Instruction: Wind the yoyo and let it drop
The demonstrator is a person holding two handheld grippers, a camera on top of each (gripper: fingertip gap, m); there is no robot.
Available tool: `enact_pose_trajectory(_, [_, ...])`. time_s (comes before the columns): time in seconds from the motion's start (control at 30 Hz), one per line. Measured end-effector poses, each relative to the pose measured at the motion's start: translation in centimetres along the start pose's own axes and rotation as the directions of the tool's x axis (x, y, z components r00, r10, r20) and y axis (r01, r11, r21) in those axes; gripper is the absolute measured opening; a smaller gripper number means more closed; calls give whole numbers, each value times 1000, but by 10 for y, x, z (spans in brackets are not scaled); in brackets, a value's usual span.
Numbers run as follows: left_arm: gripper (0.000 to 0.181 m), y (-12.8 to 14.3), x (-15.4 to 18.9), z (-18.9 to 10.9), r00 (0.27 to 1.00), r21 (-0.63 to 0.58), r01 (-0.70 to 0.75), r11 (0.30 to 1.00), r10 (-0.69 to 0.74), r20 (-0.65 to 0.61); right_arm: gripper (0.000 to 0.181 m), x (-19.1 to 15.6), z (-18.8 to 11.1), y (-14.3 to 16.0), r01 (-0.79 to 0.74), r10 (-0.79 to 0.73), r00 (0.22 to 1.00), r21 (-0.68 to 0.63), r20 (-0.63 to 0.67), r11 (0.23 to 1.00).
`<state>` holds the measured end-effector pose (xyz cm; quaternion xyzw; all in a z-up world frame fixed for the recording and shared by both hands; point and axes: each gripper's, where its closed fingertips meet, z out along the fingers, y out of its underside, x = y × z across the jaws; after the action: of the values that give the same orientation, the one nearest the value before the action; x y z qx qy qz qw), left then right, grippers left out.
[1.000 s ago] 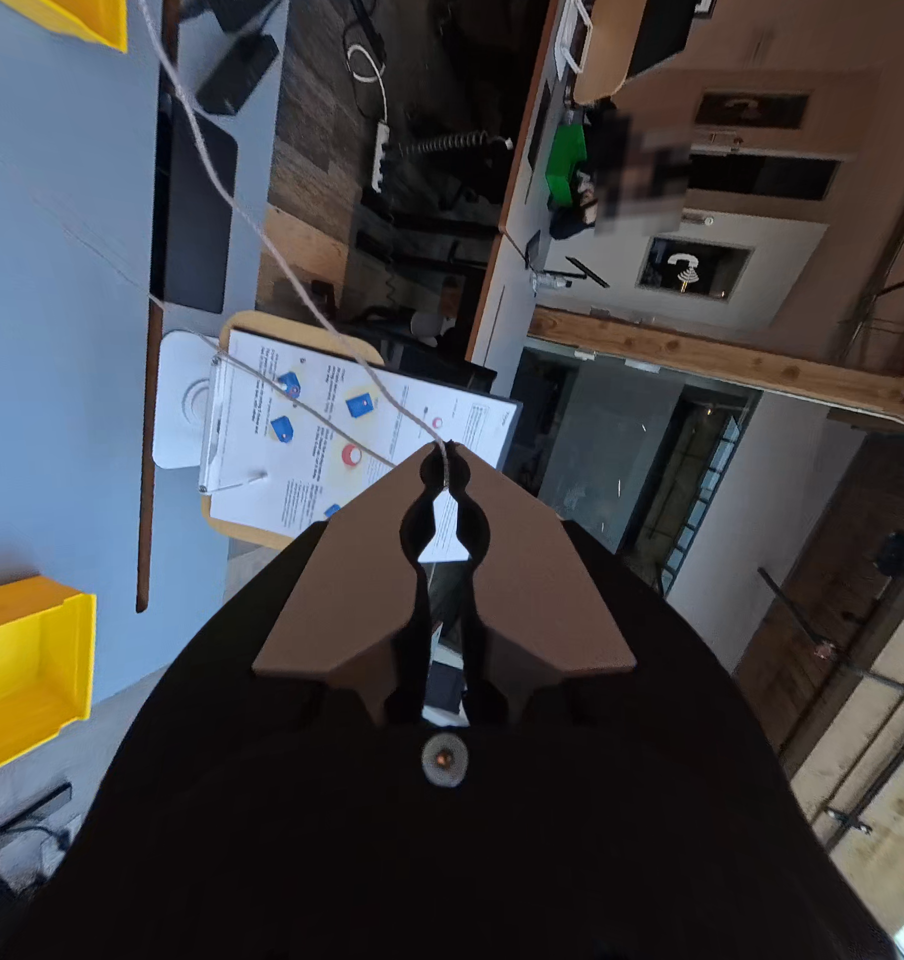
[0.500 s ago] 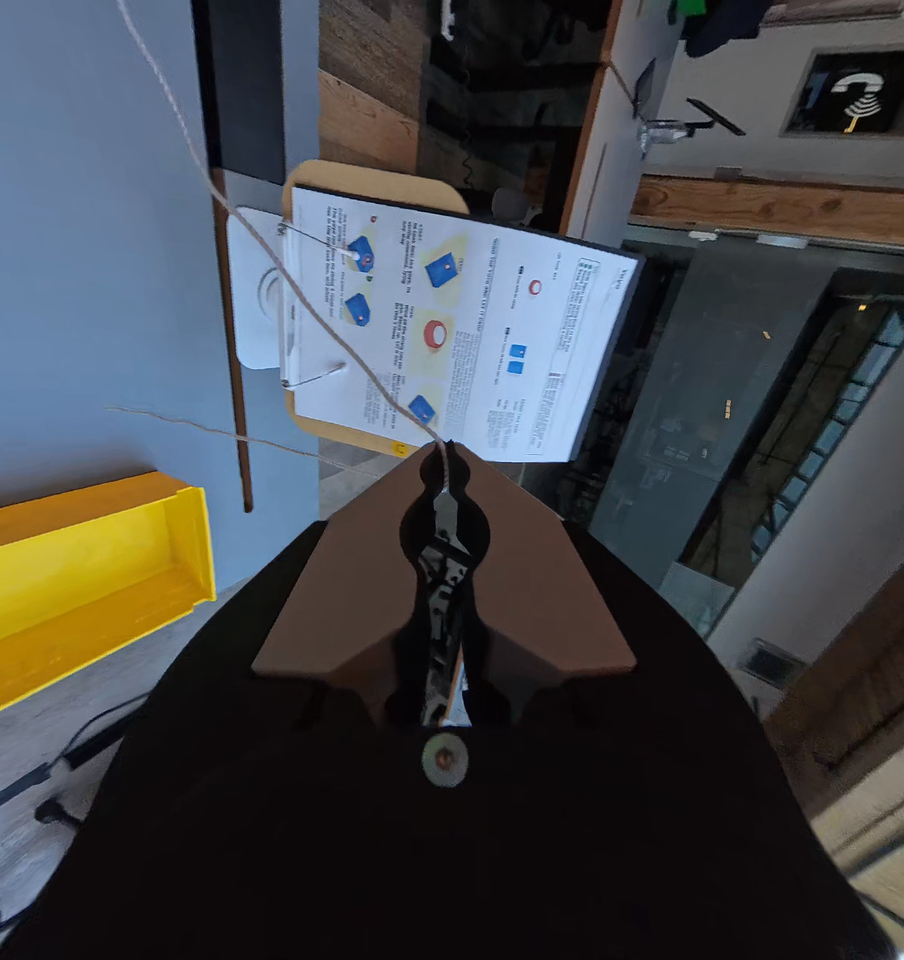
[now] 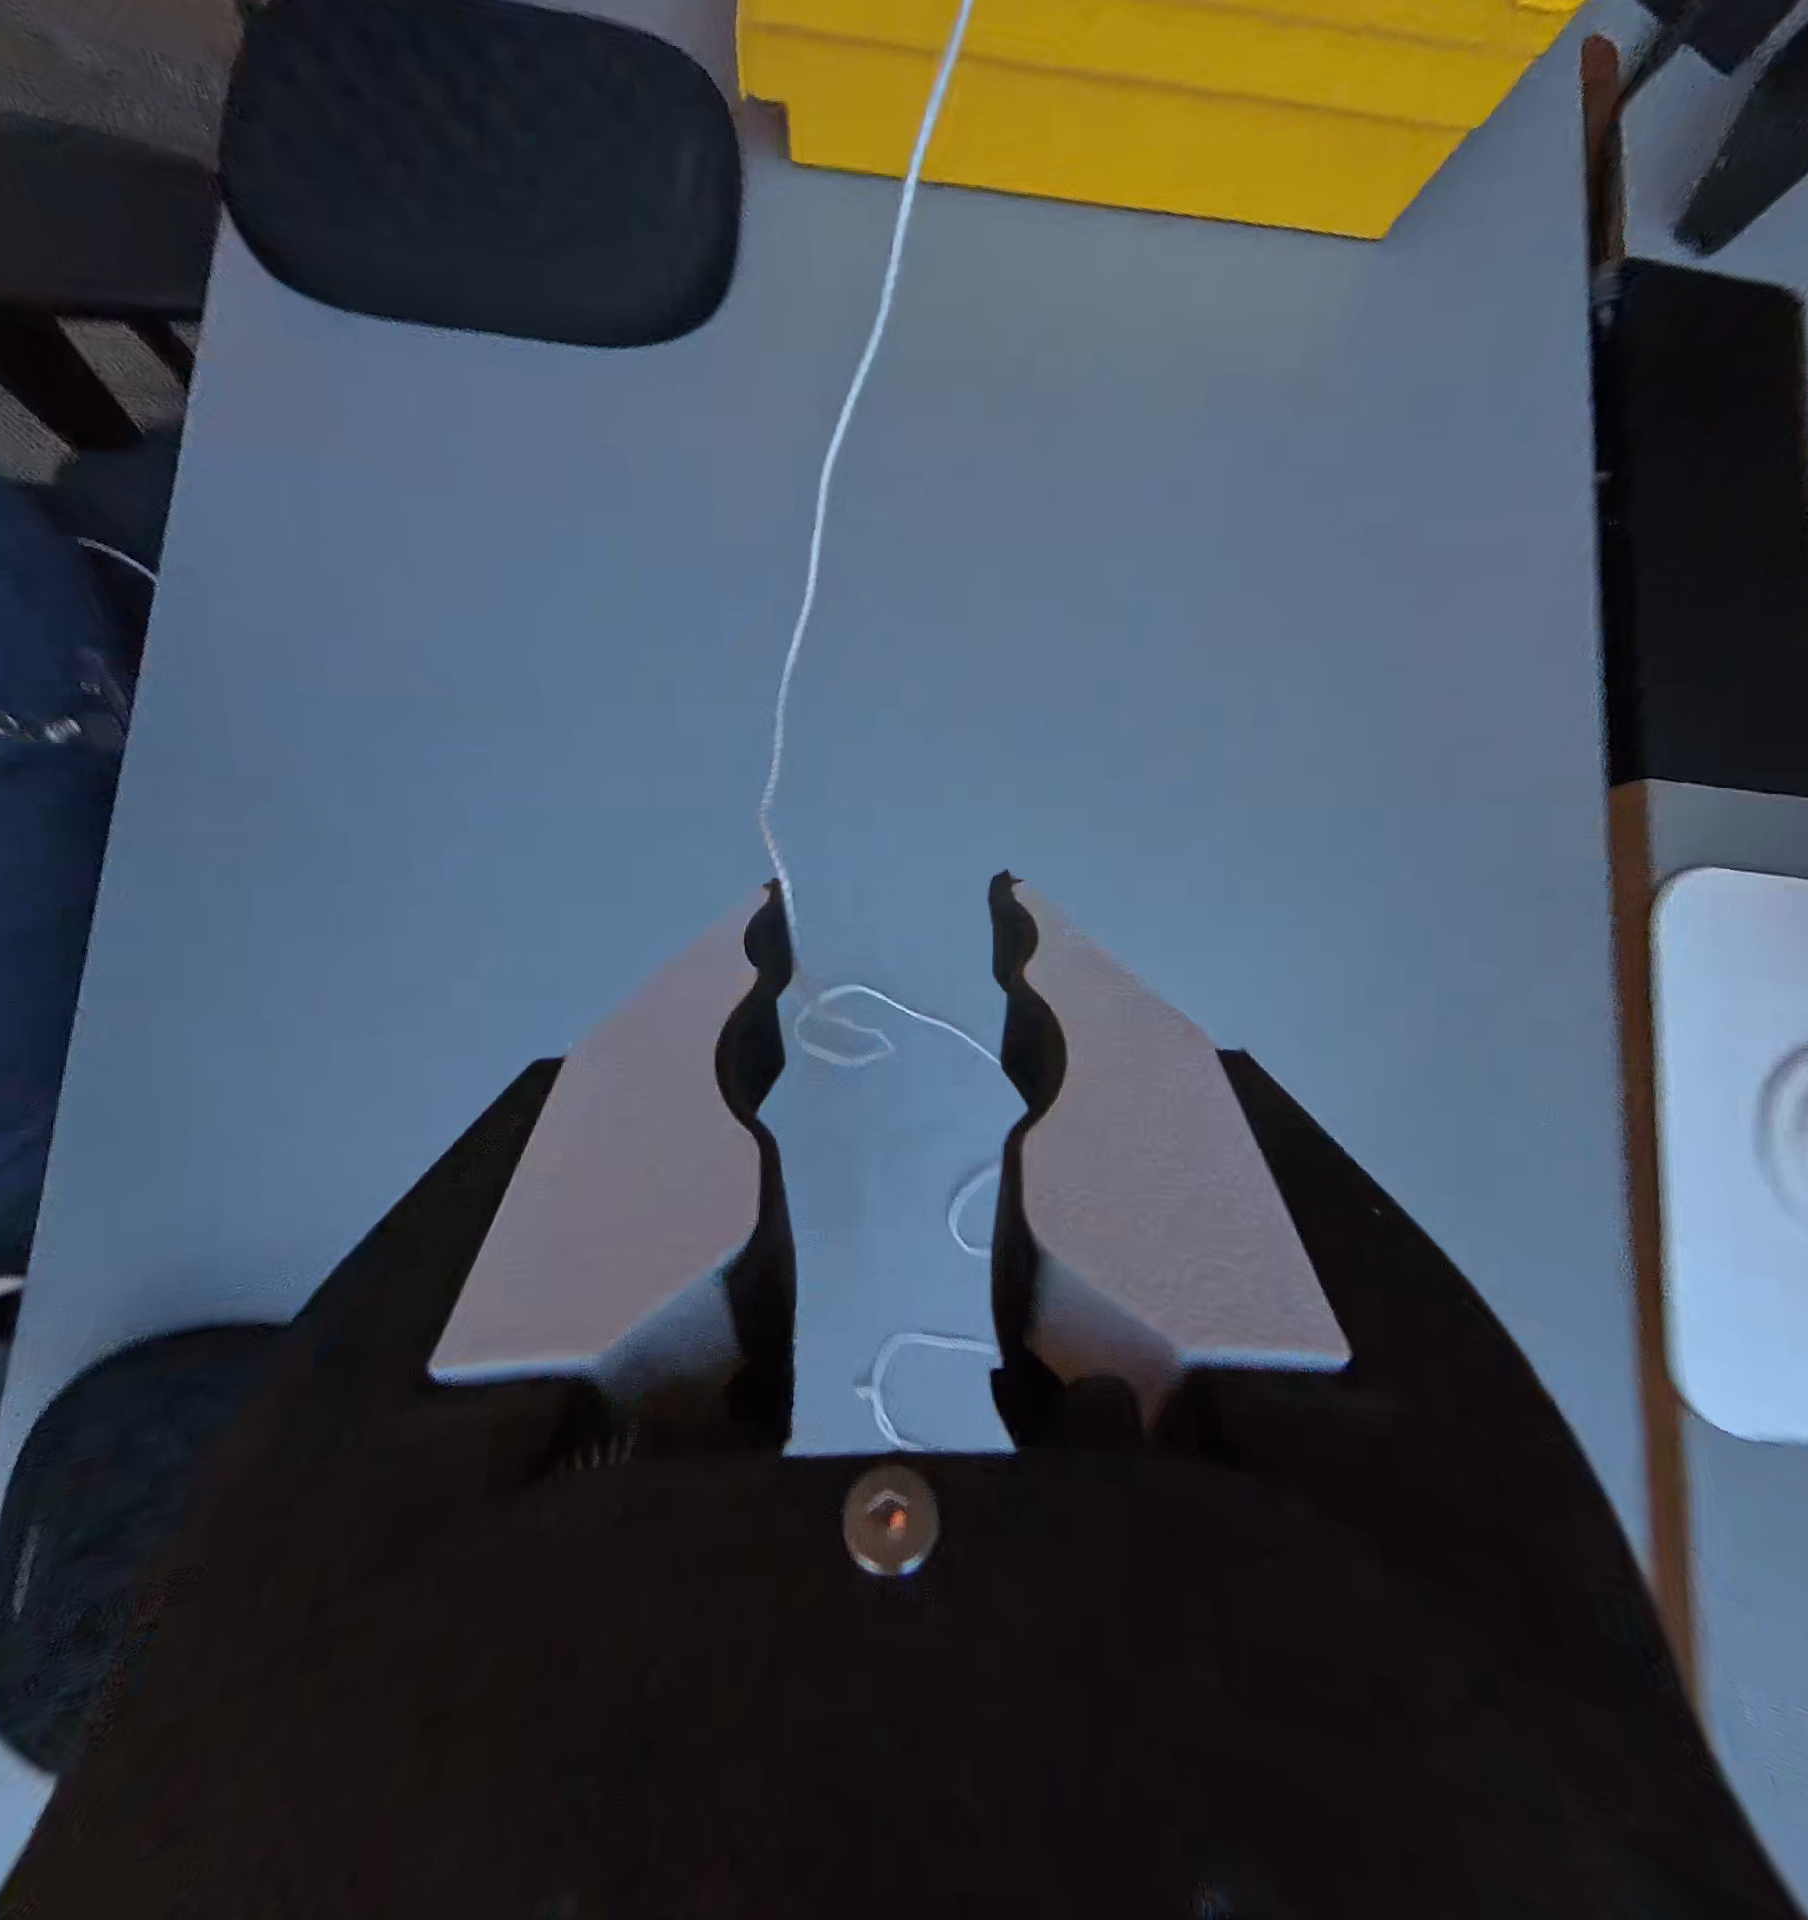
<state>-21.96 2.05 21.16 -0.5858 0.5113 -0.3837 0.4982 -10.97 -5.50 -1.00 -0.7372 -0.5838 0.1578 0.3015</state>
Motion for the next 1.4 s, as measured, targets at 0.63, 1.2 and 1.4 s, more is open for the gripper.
enact_pose_trajectory(0.63, [61, 126, 43, 113, 856, -41, 266, 963, -255, -450, 70, 60, -41, -69, 457, -233, 705, 177, -670, 872])
enact_pose_trajectory(1.2, [75, 148, 36, 102, 876, 30, 196, 980, -162, -454, 30, 55, 7, -52, 163, -10, 943, 434, -333, 886])
enact_pose_trajectory(1.4, [74, 157, 51, 108, 900, -37, 117, 992, -122, -419, 30, 47, 0, -47, -255, 219, 967, 600, 133, 758])
